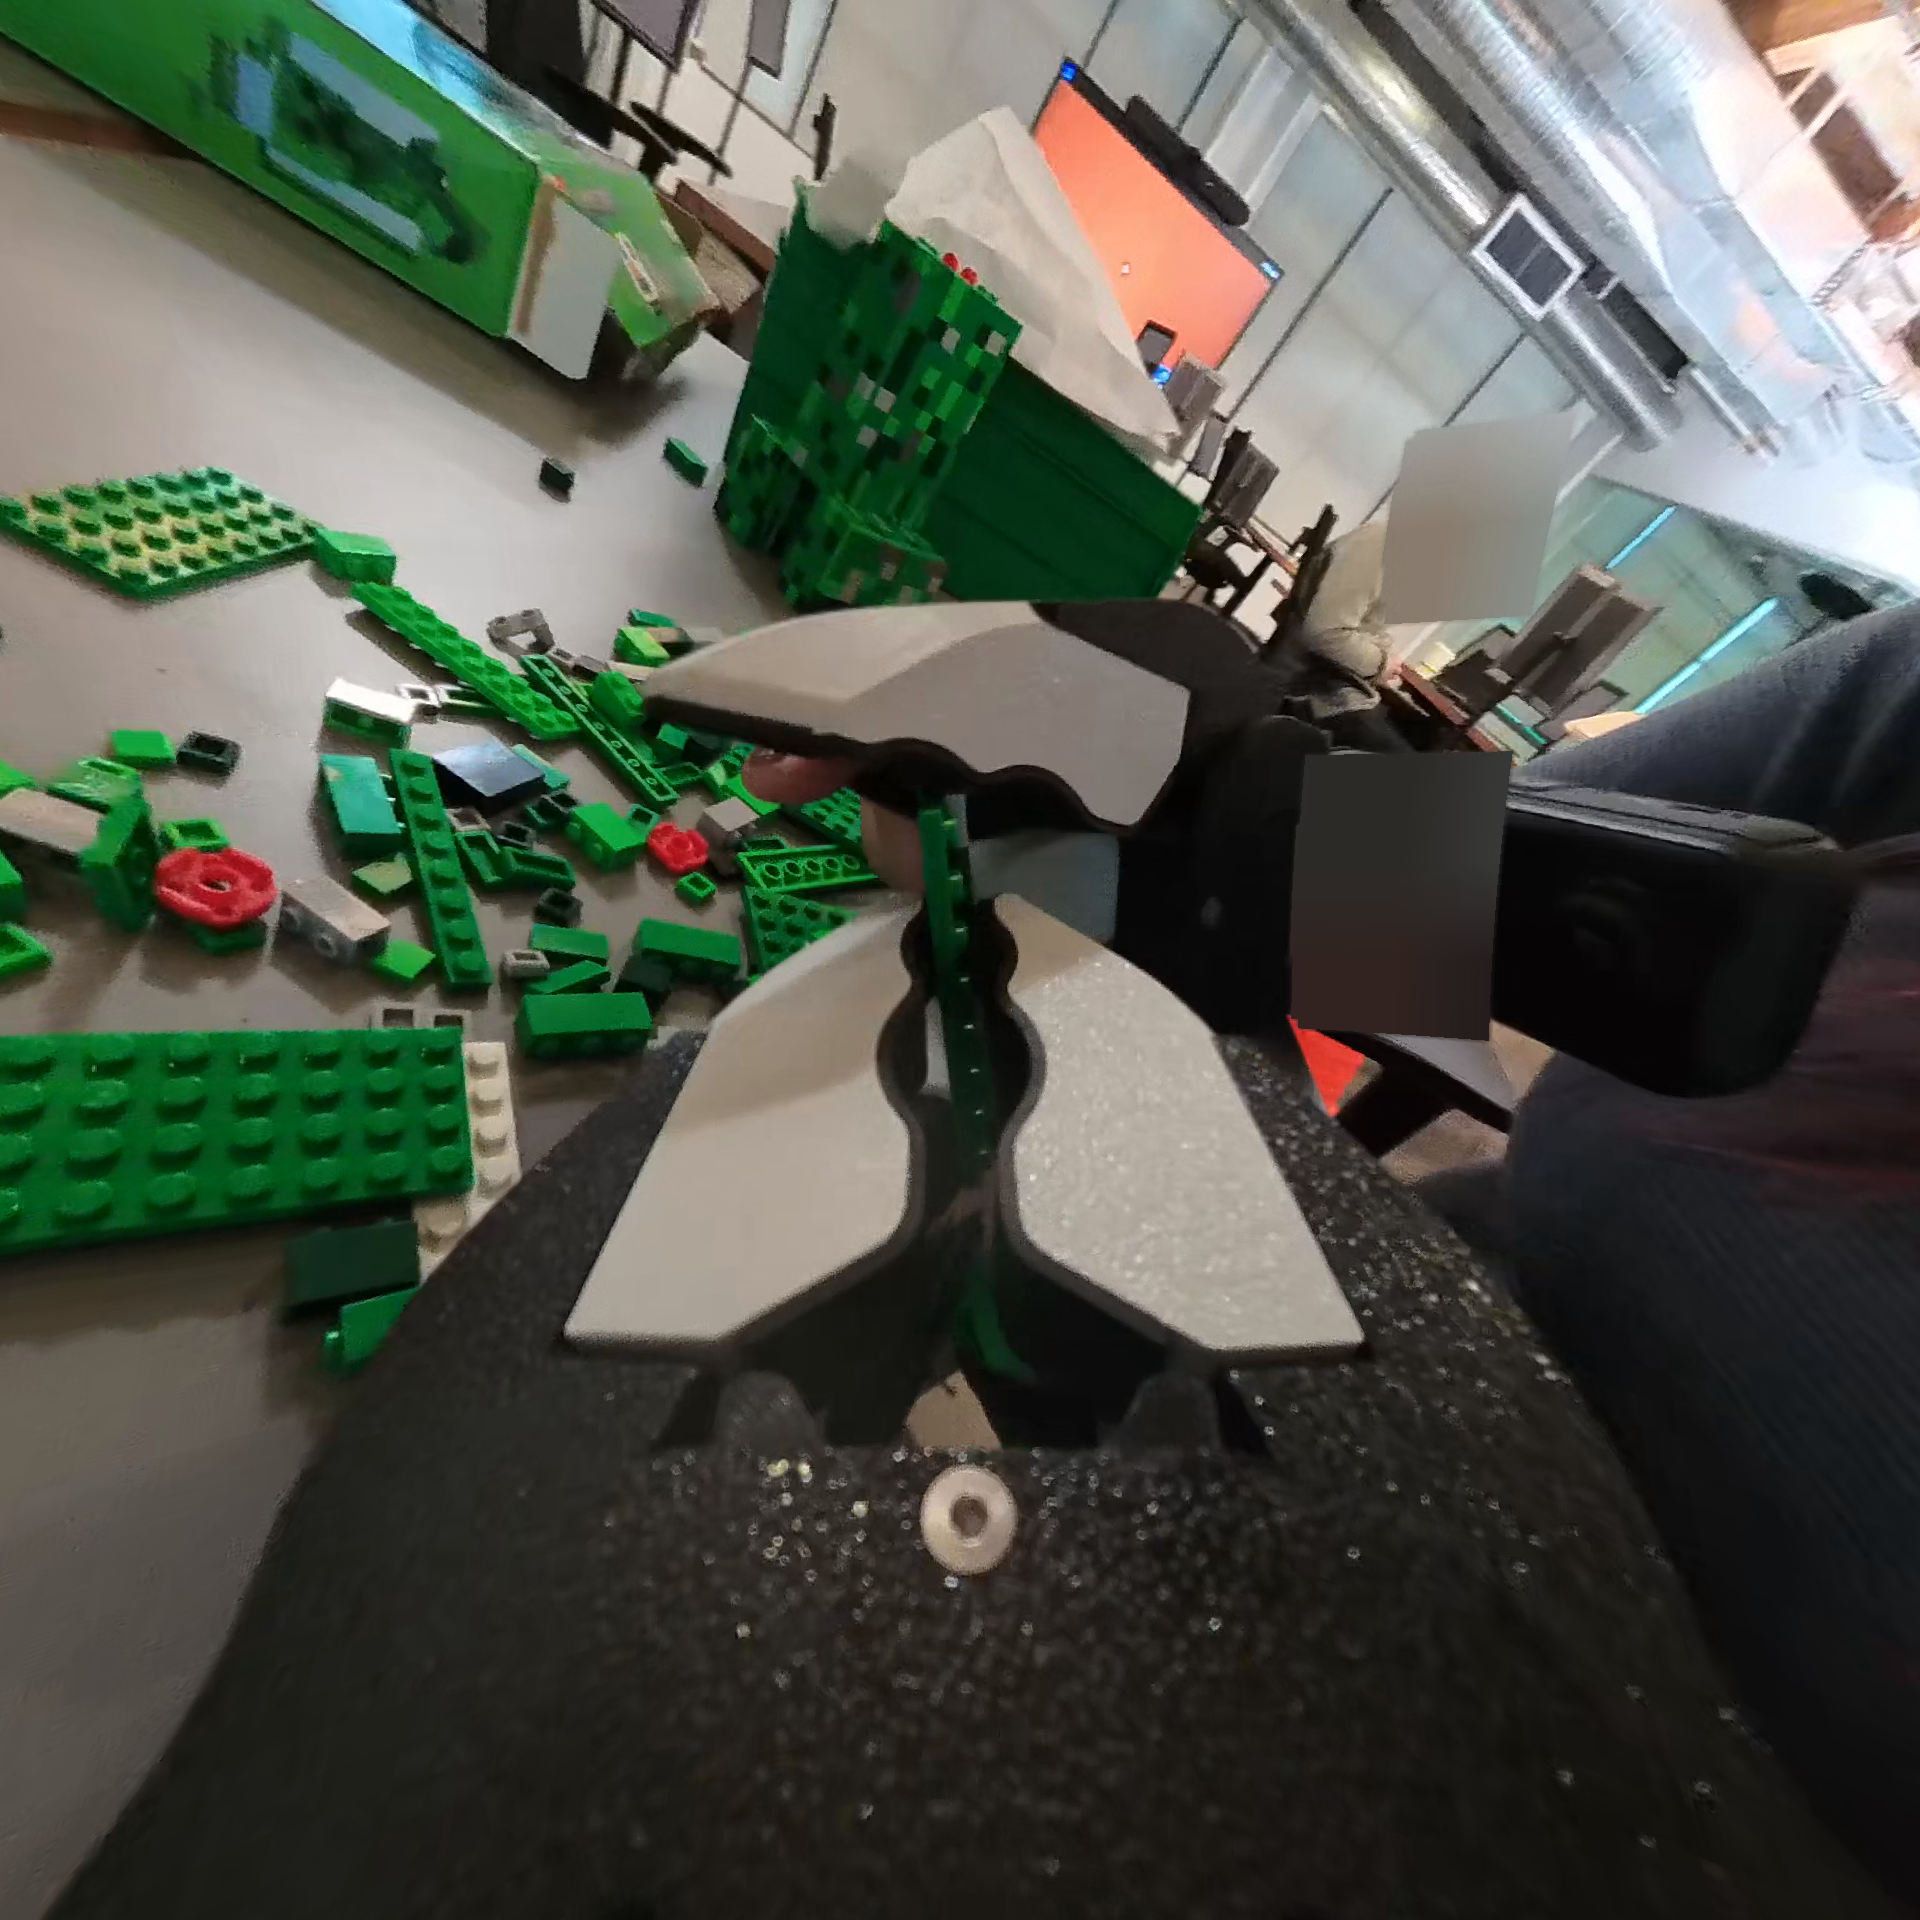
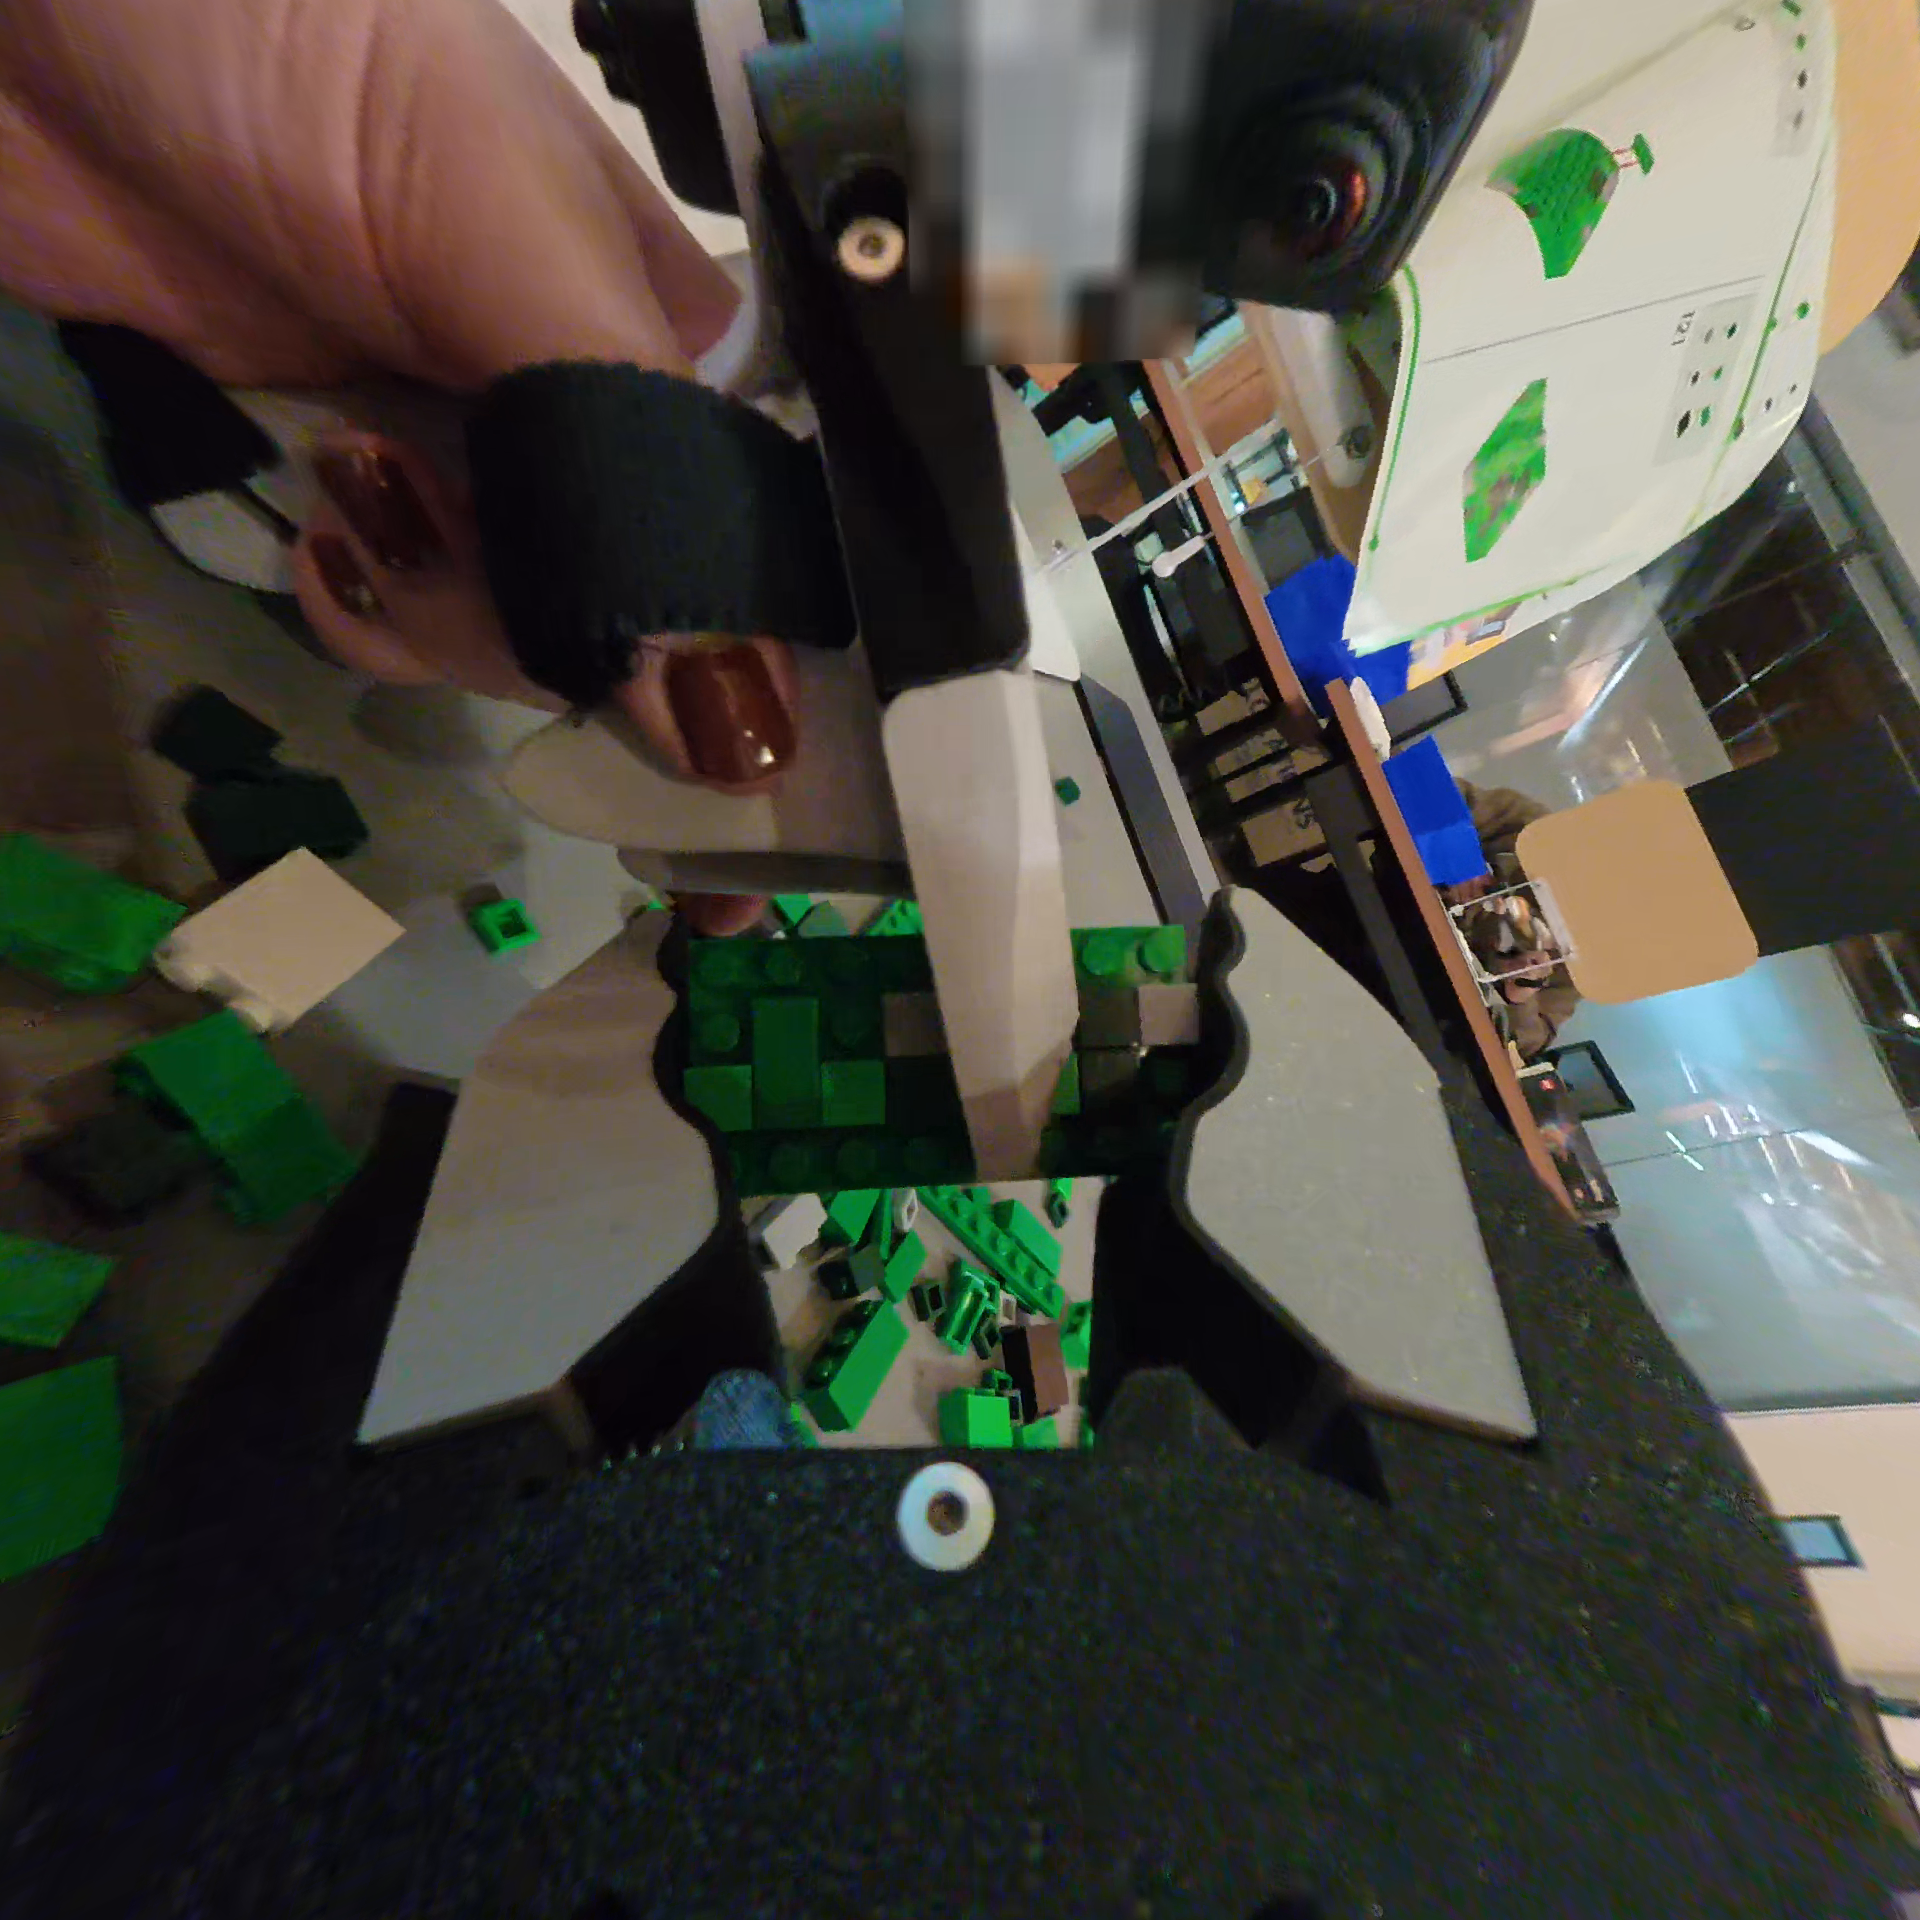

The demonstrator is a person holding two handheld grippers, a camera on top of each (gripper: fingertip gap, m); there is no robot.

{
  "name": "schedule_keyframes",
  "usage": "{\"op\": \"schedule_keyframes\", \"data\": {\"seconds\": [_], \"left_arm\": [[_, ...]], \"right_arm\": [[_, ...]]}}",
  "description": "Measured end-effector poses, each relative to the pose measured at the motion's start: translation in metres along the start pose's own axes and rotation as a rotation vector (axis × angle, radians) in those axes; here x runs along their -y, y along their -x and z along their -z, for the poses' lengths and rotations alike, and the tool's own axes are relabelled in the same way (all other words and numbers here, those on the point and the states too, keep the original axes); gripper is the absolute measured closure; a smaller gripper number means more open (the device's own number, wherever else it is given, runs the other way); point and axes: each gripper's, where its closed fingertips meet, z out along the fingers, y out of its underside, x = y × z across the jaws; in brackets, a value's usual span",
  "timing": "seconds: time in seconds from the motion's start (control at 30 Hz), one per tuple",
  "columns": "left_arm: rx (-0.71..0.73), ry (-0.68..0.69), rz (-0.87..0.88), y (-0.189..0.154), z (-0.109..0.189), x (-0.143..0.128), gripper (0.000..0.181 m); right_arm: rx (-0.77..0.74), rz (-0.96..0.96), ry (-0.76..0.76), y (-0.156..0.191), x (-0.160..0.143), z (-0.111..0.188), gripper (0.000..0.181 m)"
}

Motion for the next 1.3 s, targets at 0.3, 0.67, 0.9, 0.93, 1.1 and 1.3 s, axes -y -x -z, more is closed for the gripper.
{"op": "schedule_keyframes", "data": {"seconds": [0.3,0.67,0.9,0.93,1.1,1.3], "left_arm": [[0.094,0.03,0.058,0.01,0.0,-0.004,0.175],[0.034,-0.036,0.299,0.016,0.002,-0.003,0.171],[-0.009,-0.066,0.358,0.016,0.005,0.001,0.169],[-0.014,-0.069,0.365,0.016,0.005,0.001,0.169],[-0.035,-0.078,0.399,0.016,0.006,0.002,0.166],[-0.019,-0.07,0.254,0.011,0.005,0.004,0.17]], "right_arm": [[0.041,-0.053,0.092,0.005,-0.009,-0.005,0.087],[-0.079,0.189,0.218,-0.003,-0.02,-0.012,0.089],[-0.195,0.293,0.231,-0.012,-0.017,-0.013,0.089],[-0.206,0.304,0.23,-0.013,-0.017,-0.013,0.089],[-0.249,0.351,0.21,-0.015,-0.015,-0.014,0.089],[-0.121,0.104,0.083,-0.008,-0.007,-0.01,0.089]]}}
